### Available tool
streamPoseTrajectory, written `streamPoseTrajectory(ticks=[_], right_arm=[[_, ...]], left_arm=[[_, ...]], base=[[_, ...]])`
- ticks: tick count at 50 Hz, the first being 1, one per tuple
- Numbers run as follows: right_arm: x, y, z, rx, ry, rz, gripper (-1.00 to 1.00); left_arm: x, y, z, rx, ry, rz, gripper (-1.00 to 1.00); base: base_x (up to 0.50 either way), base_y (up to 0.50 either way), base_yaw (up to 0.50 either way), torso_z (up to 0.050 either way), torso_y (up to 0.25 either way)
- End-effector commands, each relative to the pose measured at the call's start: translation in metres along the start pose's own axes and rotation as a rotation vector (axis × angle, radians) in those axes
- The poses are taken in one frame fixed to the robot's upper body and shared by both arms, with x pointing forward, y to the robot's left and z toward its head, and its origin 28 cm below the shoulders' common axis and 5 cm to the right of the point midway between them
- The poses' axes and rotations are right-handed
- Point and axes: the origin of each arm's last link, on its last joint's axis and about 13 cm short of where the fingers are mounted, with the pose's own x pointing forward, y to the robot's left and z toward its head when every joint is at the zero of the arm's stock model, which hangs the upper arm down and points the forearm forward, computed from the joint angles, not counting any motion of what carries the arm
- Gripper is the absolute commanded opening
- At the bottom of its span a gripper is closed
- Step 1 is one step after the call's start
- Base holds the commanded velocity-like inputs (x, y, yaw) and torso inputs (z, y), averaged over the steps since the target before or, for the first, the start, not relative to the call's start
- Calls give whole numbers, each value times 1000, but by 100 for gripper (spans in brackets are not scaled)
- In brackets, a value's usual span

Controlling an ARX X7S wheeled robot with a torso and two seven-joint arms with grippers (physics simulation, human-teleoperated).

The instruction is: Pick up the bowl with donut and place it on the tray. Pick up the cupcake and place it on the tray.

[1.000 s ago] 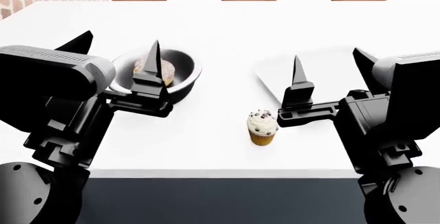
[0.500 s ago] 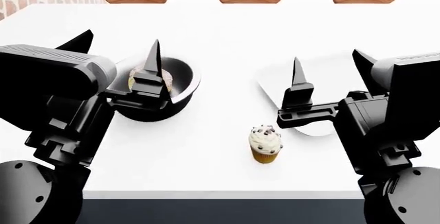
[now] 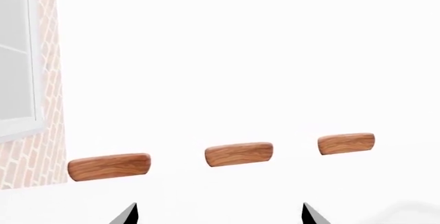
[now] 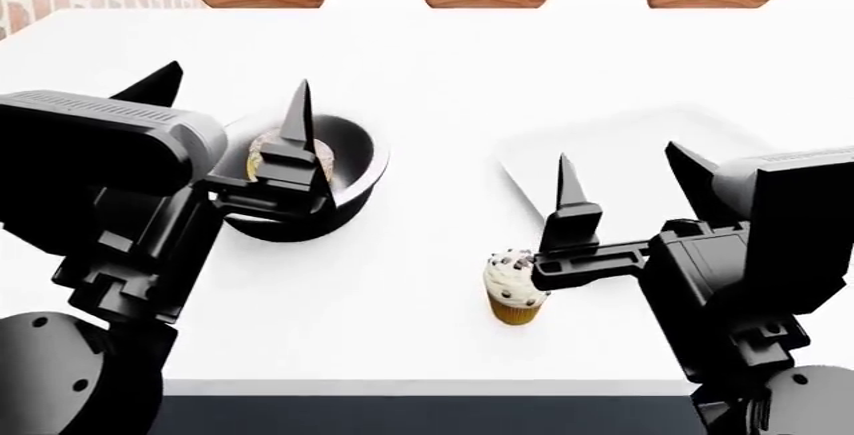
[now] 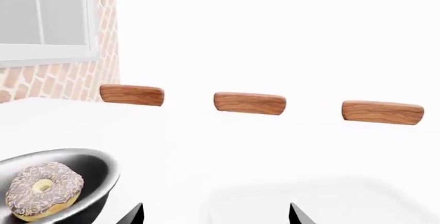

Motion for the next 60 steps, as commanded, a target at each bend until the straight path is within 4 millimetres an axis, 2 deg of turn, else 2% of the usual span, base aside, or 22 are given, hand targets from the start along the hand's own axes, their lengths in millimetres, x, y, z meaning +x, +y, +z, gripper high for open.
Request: streamPoseTrajectory(ticks=[1,15,31,60], right_arm=[[-21,-1,-9,25,70,20,100],[-29,-8,-27,-20,172,9,100],[-31,-9,-57,-12,291,15,100],[-40,-4,-65,-44,353,150,100]], left_arm=[[1,0,-2,-4,2,-4,100],[-1,1,-4,-5,6,-3,100],[0,1,-5,-1,12,-3,100],[2,1,-9,-2,22,-5,100]], base=[[0,0,0,0,0],[0,0,0,0,0],[0,0,0,0,0],[0,0,0,0,0]])
